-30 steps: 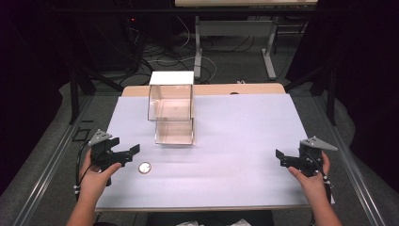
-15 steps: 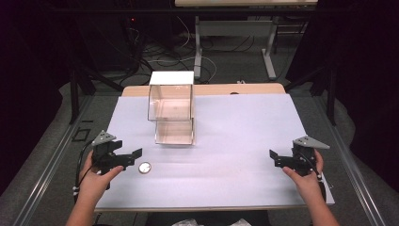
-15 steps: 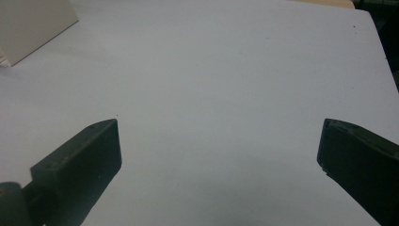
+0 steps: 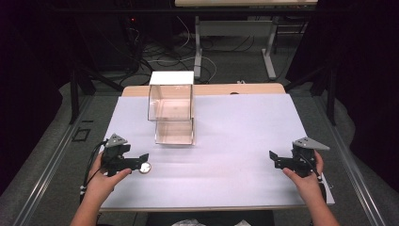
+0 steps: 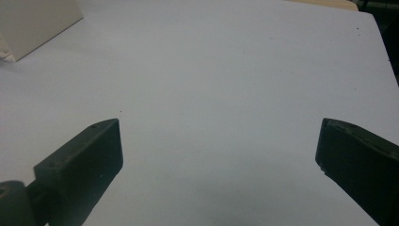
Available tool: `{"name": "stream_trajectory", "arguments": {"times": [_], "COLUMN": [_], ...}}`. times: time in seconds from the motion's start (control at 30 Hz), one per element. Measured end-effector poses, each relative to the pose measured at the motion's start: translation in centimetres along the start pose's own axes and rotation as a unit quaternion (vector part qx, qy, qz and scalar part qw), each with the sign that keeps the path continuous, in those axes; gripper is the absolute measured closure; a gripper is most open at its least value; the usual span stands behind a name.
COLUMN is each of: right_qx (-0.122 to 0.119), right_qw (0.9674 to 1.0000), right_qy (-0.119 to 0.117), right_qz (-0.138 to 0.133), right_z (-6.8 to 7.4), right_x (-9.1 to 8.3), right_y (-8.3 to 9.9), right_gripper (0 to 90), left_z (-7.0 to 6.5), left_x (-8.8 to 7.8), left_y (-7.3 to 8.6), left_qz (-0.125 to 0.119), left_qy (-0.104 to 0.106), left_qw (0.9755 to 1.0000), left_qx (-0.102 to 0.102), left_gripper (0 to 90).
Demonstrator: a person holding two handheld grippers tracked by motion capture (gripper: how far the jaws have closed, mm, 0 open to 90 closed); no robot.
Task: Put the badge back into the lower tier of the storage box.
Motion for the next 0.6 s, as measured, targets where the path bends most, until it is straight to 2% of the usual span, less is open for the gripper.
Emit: {"name": "stream_trajectory", "arguments": {"times": [0.1,0.13,0.27,0.6], "right_qx": [0.003,0.001,0.000,0.000], "right_qw": [1.0000,1.0000,1.0000,1.0000], "right_qy": [0.000,0.001,-0.003,-0.003], "right_qz": [-0.001,-0.002,0.000,0.001], "right_z": [0.1,0.1,0.1,0.0], "right_x": [0.0,0.1,0.2,0.1], "right_y": [0.0,0.0,0.0,0.0], "right_gripper": [1.3,1.4,1.9,2.6], "left_z": [-0.3,-0.3,-0.4,-0.3], "left_x": [0.5,0.6,1.2,1.4], "left_y": [0.1,0.2,0.3,0.1], "left_qz": [0.006,0.016,0.029,0.059], "left_qy": [0.003,0.003,0.002,0.001], "left_qw": [1.0000,0.9999,0.9996,0.9982], "left_qx": [-0.004,-0.001,0.002,0.010], "left_gripper": [15.4,15.5,16.0,17.1]}}
Point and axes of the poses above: each handheld gripper's, and its own axes: x roughly forward along the jaws, y roughly out of its underside, z roughly to its left, the point moved 1 cm from there along x, roughly forward along the jaws, and after that the axes turned 10 degrees about x, right-handed, at the moved point
